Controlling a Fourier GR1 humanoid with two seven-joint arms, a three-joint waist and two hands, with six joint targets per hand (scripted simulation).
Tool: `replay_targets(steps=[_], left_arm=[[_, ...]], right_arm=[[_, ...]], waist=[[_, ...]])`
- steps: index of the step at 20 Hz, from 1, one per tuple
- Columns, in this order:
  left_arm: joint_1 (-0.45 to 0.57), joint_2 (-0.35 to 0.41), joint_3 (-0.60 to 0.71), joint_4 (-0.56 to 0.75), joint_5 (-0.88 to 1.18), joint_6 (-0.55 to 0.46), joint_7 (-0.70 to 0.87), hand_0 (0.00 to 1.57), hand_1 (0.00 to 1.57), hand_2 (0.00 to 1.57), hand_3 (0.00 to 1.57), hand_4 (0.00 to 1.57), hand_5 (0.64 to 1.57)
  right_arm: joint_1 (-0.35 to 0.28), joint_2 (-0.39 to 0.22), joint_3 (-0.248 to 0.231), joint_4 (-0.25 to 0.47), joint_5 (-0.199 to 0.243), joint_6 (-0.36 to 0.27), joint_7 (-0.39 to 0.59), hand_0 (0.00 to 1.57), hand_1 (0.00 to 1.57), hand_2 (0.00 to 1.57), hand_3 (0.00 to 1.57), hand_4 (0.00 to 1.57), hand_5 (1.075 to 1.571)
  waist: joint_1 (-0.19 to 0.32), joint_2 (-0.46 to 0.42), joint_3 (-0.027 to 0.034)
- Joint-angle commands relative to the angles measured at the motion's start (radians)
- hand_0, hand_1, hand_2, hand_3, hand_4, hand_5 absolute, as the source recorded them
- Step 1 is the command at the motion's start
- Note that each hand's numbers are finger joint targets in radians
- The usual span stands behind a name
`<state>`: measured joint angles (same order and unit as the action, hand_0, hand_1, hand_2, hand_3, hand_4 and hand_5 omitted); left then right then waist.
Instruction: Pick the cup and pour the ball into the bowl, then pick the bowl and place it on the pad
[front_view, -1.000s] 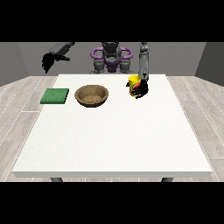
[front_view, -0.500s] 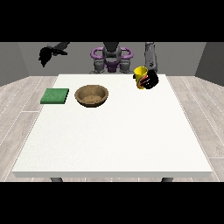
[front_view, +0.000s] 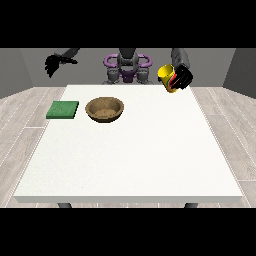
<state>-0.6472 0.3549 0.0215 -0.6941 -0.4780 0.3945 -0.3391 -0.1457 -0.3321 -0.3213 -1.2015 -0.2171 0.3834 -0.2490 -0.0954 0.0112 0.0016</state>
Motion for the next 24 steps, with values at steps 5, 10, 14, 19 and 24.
replay_targets(steps=[5,10,14,19,24], left_arm=[[-0.115,-0.047,-0.125,-0.001,-0.228,0.094,0.275,1.49,1.49,1.57,1.57,1.53,1.287],[-0.202,-0.120,-0.273,0.012,-0.452,0.117,0.496,1.52,1.52,1.57,1.57,1.57,1.211],[-0.241,-0.131,-0.390,0.036,-0.619,0.062,0.584,1.55,1.55,1.57,1.57,1.57,1.244],[-0.334,-0.249,-0.561,0.053,-0.814,-0.050,0.684,1.49,1.49,1.57,1.57,1.51,1.316],[-0.363,-0.247,-0.694,0.115,-0.974,-0.158,0.685,1.51,1.51,1.57,1.57,1.57,1.042]], right_arm=[[-0.027,-0.018,-0.010,0.054,-0.008,0.036,-0.031,0.00,0.00,0.00,0.00,0.00,1.569],[-0.042,-0.047,-0.018,0.115,0.006,0.050,-0.045,0.00,0.00,0.00,0.00,0.00,1.570],[-0.014,-0.014,-0.002,0.131,0.010,0.048,-0.041,0.00,0.00,0.00,0.00,0.00,1.571],[-0.088,-0.044,-0.030,0.185,-0.004,0.041,-0.034,0.00,0.00,0.00,0.00,0.00,1.571],[-0.097,-0.045,-0.013,0.183,-0.018,0.093,-0.030,0.00,0.00,0.00,0.00,0.00,1.570]], waist=[[-0.031,0.009,-0.0007],[-0.024,-0.029,0.0006],[-0.031,-0.088,0.0008],[-0.017,-0.058,0.0014],[-0.053,-0.056,0.0001]])
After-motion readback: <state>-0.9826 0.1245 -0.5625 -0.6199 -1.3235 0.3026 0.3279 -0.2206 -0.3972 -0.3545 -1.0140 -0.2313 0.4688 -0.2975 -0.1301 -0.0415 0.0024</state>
